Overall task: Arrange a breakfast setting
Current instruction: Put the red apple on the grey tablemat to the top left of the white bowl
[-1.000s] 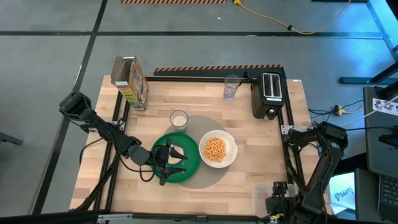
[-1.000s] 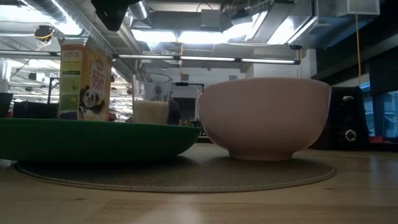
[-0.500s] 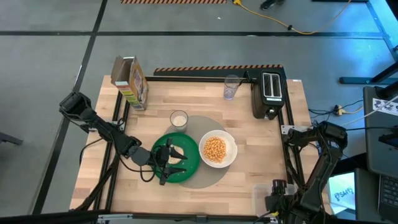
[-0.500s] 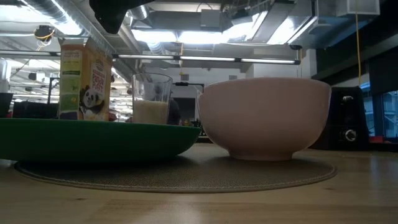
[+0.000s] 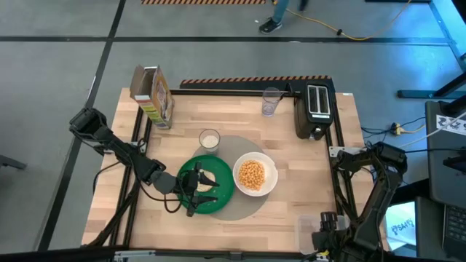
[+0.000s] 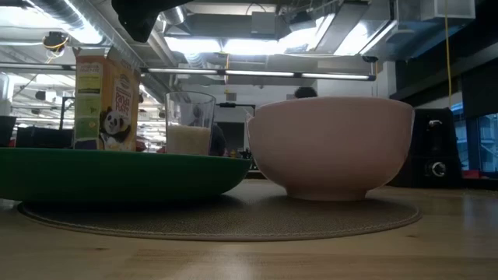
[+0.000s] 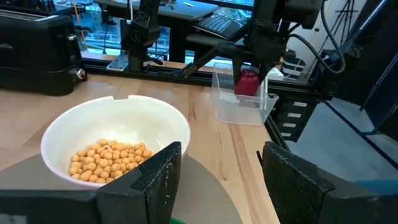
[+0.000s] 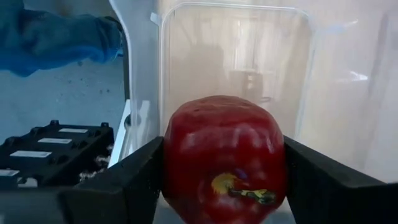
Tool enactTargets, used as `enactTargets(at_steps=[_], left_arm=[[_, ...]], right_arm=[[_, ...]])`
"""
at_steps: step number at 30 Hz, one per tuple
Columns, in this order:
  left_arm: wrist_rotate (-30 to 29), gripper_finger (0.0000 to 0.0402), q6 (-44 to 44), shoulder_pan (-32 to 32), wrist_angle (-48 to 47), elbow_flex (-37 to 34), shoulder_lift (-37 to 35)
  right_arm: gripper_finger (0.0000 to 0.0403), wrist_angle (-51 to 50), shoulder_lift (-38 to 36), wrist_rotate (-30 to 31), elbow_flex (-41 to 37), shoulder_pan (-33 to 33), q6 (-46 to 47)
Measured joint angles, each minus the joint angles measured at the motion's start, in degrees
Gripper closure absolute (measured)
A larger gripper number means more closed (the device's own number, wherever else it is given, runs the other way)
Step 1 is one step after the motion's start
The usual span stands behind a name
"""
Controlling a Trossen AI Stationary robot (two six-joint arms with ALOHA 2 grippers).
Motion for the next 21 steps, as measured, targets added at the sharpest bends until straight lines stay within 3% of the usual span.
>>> enactTargets(at_steps=[8, 15, 21], left_arm=[[0.0, 0.0191, -0.1, 0.0, 0.0, 0.0, 0.0], [0.0, 0.0191, -0.2, 0.0, 0.0, 0.0, 0.0], [0.0, 0.0191, 0.2, 0.0, 0.0, 0.0, 0.0]], right_arm=[[0.0140, -8.5, -0.2, 1.0, 6.8, -1.5, -2.7], [0.0146, -11.8, -0.2, 6.0, 13.9, -6.3, -13.1], [0.0145, -12.8, -0.3, 6.7, 17.5, -12.7, -25.0]])
